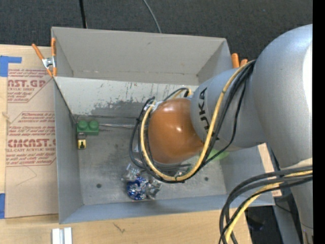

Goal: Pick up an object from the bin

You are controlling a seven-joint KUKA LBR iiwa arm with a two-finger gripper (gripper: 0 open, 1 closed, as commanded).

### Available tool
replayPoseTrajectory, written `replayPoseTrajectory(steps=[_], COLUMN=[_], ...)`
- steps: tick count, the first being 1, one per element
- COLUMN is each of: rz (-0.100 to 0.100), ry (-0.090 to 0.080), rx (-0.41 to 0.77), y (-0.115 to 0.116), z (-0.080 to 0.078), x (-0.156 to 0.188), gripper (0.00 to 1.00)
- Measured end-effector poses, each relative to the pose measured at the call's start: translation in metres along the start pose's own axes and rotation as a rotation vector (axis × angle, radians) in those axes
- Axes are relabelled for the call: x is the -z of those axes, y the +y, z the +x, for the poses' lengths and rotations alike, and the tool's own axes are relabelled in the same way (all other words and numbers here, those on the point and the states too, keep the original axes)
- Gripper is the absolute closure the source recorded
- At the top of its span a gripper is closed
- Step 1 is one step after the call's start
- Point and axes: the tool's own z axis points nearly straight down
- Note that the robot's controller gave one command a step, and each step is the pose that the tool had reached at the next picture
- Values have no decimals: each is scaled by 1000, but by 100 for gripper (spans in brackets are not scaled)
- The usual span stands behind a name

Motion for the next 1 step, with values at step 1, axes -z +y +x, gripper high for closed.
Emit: replayPoseTrajectory(steps=[1], rz=[1], ry=[2], rx=[120], y=[-21], z=[9], x=[136], gripper=[100])
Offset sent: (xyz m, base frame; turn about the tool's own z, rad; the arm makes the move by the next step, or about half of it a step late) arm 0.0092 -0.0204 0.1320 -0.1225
